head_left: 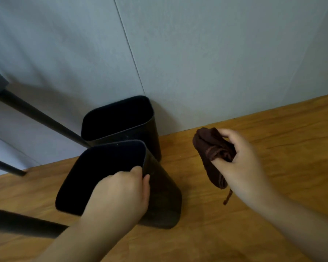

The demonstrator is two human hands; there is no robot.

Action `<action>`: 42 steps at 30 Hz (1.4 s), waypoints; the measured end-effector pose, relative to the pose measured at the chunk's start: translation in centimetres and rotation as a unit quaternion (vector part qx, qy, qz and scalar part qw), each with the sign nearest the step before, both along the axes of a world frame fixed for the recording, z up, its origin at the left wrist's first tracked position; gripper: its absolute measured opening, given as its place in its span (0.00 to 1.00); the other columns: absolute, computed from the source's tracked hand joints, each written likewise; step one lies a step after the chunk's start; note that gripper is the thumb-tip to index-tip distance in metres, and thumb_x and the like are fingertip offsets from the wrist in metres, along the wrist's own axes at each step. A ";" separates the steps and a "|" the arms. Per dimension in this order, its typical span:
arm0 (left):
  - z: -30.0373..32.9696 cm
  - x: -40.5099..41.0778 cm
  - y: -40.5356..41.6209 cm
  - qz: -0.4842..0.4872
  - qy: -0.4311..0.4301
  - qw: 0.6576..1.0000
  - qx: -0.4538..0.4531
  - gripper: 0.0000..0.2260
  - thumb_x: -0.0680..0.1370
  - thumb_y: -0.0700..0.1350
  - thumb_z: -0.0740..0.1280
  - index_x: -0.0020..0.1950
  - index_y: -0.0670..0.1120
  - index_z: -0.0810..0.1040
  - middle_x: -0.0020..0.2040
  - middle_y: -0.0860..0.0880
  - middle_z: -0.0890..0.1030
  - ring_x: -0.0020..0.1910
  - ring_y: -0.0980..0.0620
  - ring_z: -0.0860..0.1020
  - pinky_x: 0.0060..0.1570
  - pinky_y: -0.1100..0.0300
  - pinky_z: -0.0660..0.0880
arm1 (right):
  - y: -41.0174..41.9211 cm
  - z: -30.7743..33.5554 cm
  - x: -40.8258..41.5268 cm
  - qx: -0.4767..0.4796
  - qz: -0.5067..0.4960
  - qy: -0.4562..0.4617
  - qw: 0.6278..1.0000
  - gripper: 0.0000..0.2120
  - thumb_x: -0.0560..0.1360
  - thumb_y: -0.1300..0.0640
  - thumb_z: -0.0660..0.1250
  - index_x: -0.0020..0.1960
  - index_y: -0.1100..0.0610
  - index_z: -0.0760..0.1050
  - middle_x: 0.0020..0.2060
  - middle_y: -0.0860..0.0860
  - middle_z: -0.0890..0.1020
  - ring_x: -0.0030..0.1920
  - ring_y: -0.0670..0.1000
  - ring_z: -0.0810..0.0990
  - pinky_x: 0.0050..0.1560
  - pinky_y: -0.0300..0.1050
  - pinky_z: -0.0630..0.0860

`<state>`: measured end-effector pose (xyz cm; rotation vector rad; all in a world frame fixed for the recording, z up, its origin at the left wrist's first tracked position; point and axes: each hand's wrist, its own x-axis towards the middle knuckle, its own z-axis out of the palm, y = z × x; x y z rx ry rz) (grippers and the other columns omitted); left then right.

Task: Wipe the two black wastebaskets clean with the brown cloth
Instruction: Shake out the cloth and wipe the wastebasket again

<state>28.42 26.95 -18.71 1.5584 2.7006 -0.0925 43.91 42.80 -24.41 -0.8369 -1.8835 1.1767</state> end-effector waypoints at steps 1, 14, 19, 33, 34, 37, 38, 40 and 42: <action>-0.5 0.2 0.7 0.000 0.012 1.000 -0.015 0.12 0.81 0.56 0.50 0.46 0.54 0.70 0.36 0.54 0.78 0.34 0.59 0.78 0.38 0.64 0.79 | 0.0 0.2 0.2 -0.008 0.001 0.004 1.000 0.19 0.75 0.57 0.71 0.63 0.44 0.72 0.57 0.39 0.77 0.60 0.40 0.76 0.62 0.47 0.75; -3.8 3.8 7.8 -0.069 -0.026 0.994 -0.081 0.10 0.83 0.48 0.55 0.55 0.45 0.74 0.47 0.49 0.79 0.43 0.51 0.80 0.45 0.58 0.79 | 1.6 1.2 2.8 -0.210 -0.028 0.125 0.969 0.18 0.72 0.59 0.74 0.56 0.43 0.76 0.50 0.43 0.83 0.47 0.40 0.83 0.41 0.37 0.81; -3.6 4.2 7.8 -0.006 -0.081 0.996 -0.023 0.16 0.81 0.59 0.52 0.50 0.50 0.73 0.41 0.53 0.79 0.38 0.55 0.79 0.41 0.59 0.80 | 2.0 1.7 3.3 -0.270 -0.040 0.156 0.949 0.17 0.72 0.55 0.73 0.60 0.47 0.77 0.48 0.45 0.85 0.45 0.44 0.85 0.38 0.40 0.81; 3.9 2.9 7.2 -0.039 -0.463 0.866 0.185 0.14 0.71 0.61 0.66 0.54 0.58 0.77 0.50 0.55 0.81 0.49 0.59 0.80 0.53 0.58 0.79 | 1.5 4.8 3.0 -0.289 -0.005 0.146 0.946 0.19 0.67 0.58 0.77 0.55 0.48 0.77 0.45 0.45 0.85 0.41 0.41 0.84 0.31 0.34 0.77; 4.8 3.5 7.4 -0.048 -0.530 0.825 0.190 0.20 0.69 0.61 0.67 0.59 0.58 0.76 0.53 0.56 0.80 0.52 0.59 0.80 0.55 0.58 0.79 | 1.4 5.3 3.0 -0.282 0.010 0.146 0.948 0.21 0.65 0.56 0.77 0.56 0.47 0.77 0.45 0.45 0.85 0.41 0.41 0.84 0.31 0.34 0.77; 5.5 4.7 8.1 -0.060 -0.573 0.787 0.221 0.31 0.66 0.64 0.69 0.67 0.58 0.70 0.59 0.58 0.78 0.58 0.59 0.78 0.58 0.57 0.78 | 1.4 6.6 2.9 -0.251 0.056 0.142 0.956 0.30 0.58 0.46 0.77 0.59 0.44 0.76 0.50 0.41 0.84 0.48 0.39 0.83 0.36 0.35 0.79; 5.4 4.8 8.3 -0.061 -0.559 0.789 0.246 0.31 0.66 0.64 0.70 0.67 0.58 0.70 0.60 0.57 0.78 0.59 0.58 0.77 0.58 0.55 0.78 | 1.4 6.9 3.0 -0.245 0.066 0.141 0.957 0.31 0.57 0.44 0.76 0.59 0.43 0.76 0.51 0.41 0.83 0.50 0.39 0.82 0.40 0.36 0.80; 5.4 4.8 8.5 -0.054 -0.538 0.790 0.287 0.28 0.66 0.61 0.70 0.65 0.58 0.71 0.59 0.57 0.78 0.59 0.57 0.78 0.56 0.55 0.79 | 1.6 7.3 3.0 -0.247 0.077 0.149 0.955 0.27 0.60 0.41 0.73 0.59 0.43 0.77 0.53 0.43 0.84 0.53 0.42 0.82 0.50 0.43 0.80; 5.1 4.7 8.6 -0.048 -0.520 0.794 0.310 0.24 0.67 0.58 0.71 0.62 0.59 0.72 0.57 0.57 0.78 0.57 0.59 0.78 0.54 0.58 0.79 | 1.5 7.5 3.0 -0.243 0.065 0.154 0.956 0.23 0.64 0.42 0.70 0.58 0.45 0.78 0.51 0.46 0.85 0.53 0.46 0.83 0.55 0.49 0.79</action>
